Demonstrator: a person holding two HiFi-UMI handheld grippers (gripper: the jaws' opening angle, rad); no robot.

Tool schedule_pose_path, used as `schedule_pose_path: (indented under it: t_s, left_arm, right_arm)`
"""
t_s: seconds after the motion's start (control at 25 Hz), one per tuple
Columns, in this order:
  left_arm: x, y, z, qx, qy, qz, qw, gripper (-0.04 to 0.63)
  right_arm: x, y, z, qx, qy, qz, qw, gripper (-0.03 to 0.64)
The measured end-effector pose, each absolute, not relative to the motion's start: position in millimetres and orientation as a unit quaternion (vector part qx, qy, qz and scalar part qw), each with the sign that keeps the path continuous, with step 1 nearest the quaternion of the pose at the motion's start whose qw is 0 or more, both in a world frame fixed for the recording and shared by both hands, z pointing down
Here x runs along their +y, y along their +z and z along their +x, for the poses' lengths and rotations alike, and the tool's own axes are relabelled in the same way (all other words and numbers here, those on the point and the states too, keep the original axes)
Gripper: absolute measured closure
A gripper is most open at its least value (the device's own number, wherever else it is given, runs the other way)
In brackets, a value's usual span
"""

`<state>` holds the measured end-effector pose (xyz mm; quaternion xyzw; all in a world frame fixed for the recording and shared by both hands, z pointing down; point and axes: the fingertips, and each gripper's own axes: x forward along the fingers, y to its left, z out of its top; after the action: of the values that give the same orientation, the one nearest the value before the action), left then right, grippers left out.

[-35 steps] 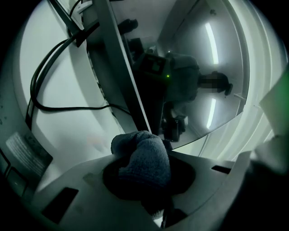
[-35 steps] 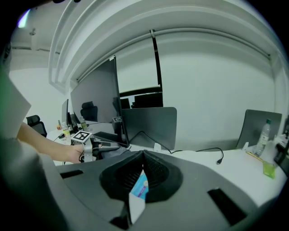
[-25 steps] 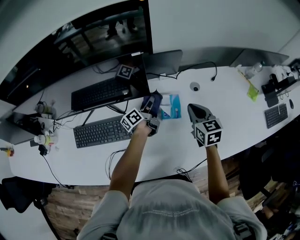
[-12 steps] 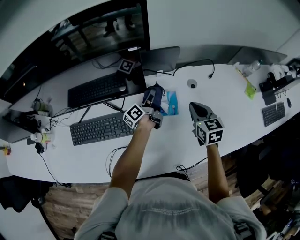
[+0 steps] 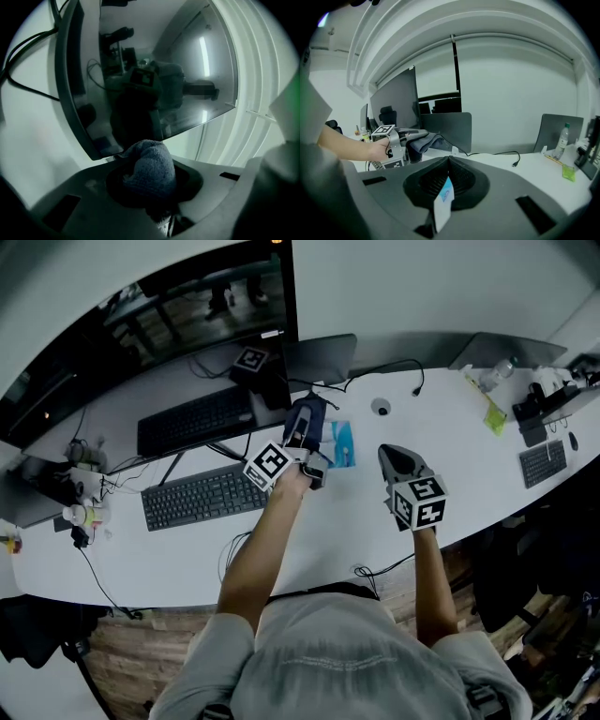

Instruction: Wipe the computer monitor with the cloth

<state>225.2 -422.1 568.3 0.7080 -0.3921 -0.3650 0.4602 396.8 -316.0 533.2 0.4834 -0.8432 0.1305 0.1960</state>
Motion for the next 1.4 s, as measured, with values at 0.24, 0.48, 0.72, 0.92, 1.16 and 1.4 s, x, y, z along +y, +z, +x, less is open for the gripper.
schedule_pose_path:
  t_s: [0.24,0.48,0.72,0.92,1.16,1.4]
  left_arm:
    - [-419,530,226,-0.376,-0.385,0.721,0.436,0.518]
    - [-420,497,225,-0.381,-0.387,0.727,0.419,0.518]
    - [-421,464,224,-0.382,-0.397,0.730,0.404,0.518]
    - [-415,437,223,-0.376,-0.397,0.739,0.392,0.518]
    - [-412,386,220,-0.368,-0.409,0.752,0.362,0.518]
    - [-407,349,220,-0.353,-0.428,0.752,0.355,0.518]
  right_arm:
    - [-307,527,398,-0.843,0.130,0.485,0.191,0.448]
    - [-300,517,397,-0.844,0.122,0.488,0.184,0.448]
    - [-293,505,400,-0.845,0.110,0.492,0.179,0.448]
    - [-283,496,404,-0.842,0.098,0.499,0.179,0.448]
    - [-283,474,399,-0.842,0.085,0.508,0.162,0.448]
    - [-281,458,389,-0.847,0.077,0.504,0.151,0.448]
